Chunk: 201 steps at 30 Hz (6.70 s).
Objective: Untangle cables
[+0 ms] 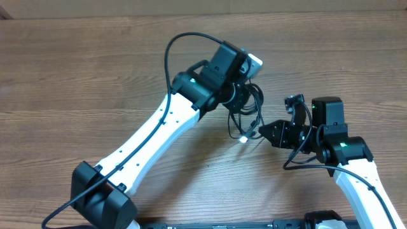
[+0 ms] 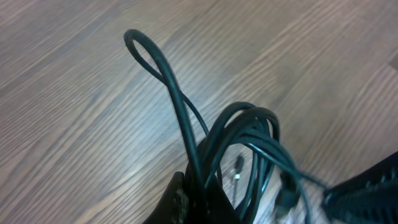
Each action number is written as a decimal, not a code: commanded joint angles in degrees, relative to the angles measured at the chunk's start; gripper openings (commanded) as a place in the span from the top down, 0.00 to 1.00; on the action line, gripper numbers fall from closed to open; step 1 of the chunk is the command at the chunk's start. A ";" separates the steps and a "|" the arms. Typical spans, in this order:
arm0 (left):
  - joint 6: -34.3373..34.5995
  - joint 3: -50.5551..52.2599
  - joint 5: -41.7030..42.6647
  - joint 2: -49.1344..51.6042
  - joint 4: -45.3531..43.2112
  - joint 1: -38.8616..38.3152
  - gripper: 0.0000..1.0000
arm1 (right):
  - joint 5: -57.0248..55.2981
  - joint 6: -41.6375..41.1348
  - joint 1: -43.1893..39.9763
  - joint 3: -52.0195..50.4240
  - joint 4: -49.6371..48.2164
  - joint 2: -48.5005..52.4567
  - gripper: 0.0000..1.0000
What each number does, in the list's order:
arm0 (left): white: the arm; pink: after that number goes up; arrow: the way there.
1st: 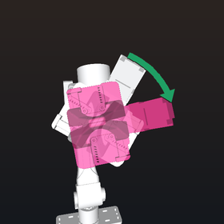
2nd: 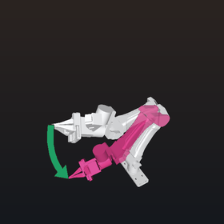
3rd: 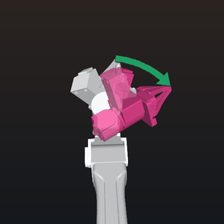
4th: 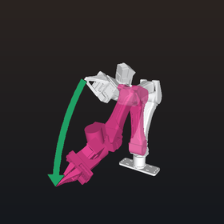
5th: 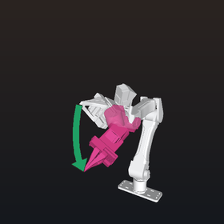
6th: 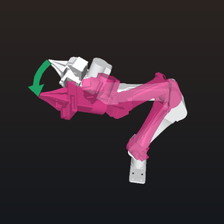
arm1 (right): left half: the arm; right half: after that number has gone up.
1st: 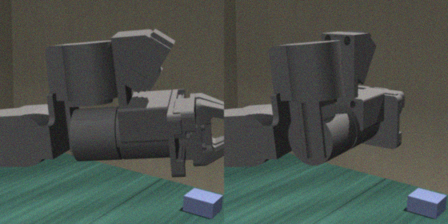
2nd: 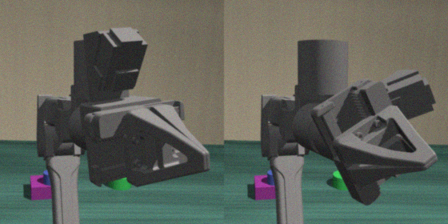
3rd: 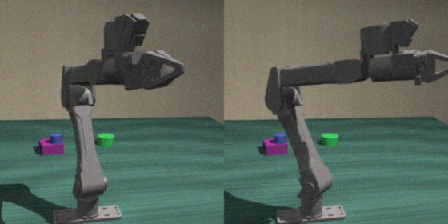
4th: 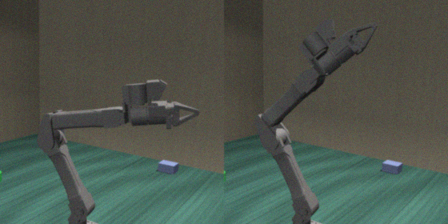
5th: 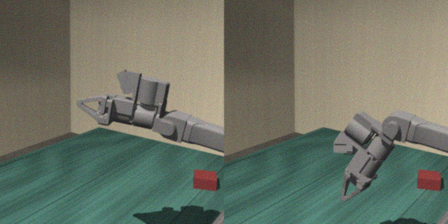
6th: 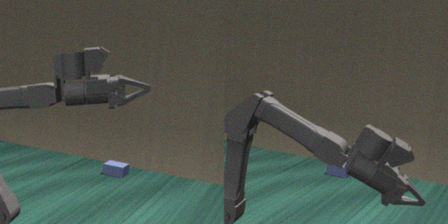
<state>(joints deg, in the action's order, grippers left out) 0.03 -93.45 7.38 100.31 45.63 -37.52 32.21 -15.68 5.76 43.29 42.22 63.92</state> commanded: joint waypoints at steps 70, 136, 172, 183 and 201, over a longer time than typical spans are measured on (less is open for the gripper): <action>-3.91 -0.90 35.50 -5.22 8.09 11.19 0.96 | 36.41 0.74 0.42 1.09 -29.33 -0.57 0.38; -4.55 -0.83 40.41 -5.05 8.76 13.79 0.46 | 33.00 -11.02 0.39 1.09 -46.77 -0.52 0.96; 5.86 -0.76 21.38 2.71 12.57 7.45 0.43 | -37.68 -29.55 -1.60 1.16 8.35 0.22 0.00; 9.88 -0.76 13.16 11.80 -6.43 2.62 0.40 | -28.26 -27.54 -4.76 1.97 7.63 0.22 0.00; 19.02 -0.79 24.24 28.33 -12.94 2.10 0.48 | -27.56 -27.34 -4.76 1.97 8.72 0.22 0.00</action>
<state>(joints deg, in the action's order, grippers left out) 17.06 -93.47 27.51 127.04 33.04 -35.07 4.49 -43.44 1.15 43.81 51.03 64.36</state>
